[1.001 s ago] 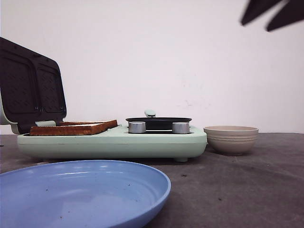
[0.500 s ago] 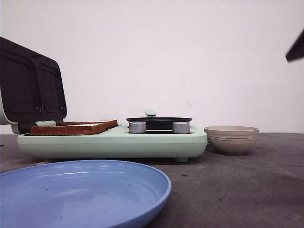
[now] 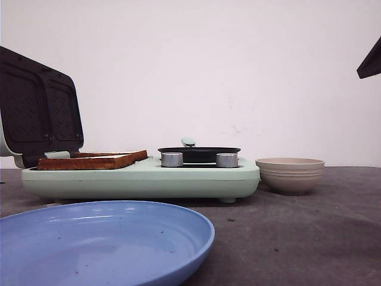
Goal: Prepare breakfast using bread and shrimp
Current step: 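Raise the right gripper away from the press, then grasp the grey handle of the press lid with the left gripper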
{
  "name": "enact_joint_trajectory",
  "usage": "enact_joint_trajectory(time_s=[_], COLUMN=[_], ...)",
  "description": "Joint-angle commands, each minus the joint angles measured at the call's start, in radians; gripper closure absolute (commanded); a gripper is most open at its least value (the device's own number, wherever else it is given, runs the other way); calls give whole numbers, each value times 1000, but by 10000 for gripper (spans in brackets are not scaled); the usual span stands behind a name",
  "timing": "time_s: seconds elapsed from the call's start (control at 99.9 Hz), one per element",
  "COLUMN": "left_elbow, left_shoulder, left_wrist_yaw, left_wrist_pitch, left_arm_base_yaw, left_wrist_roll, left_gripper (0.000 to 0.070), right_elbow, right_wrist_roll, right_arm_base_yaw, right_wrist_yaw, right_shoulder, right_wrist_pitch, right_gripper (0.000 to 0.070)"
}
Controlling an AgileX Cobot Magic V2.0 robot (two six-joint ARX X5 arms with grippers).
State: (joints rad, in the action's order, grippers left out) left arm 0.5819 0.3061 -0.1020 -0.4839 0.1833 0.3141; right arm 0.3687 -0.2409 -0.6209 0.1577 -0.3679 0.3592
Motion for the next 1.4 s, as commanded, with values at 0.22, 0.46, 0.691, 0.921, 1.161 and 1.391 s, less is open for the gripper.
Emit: enact_joint_trajectory(time_s=[0.22,0.46,0.691,0.921,1.161,1.391], left_elbow=[6,7,19,42,82,122], left_shoulder=[55,186,322,424,579,766], left_wrist_yaw=[127,80,-45,-198,-346,-442], left_wrist_pitch=[166,292,482,585,718,844], left_arm_base_yaw=[-15,-85,-216,-404,-515,-517], left_wrist_roll=[268,413,593,712,799,860], left_gripper=[42,33,33,34,34,35], right_elbow=[3,3,3,3,3,3], right_wrist_roll=[-14,-14,-14,-17,-18,-18], right_arm_base_yaw=[-6,-6,-6,-6,-6,-6], right_wrist_yaw=[0,0,0,0,0,0], right_shoulder=[-2,-2,-2,-2,-2,-2], right_wrist_pitch=[-8,-8,-8,-8,-21,-22], right_gripper=[372,372,372,372,372,372])
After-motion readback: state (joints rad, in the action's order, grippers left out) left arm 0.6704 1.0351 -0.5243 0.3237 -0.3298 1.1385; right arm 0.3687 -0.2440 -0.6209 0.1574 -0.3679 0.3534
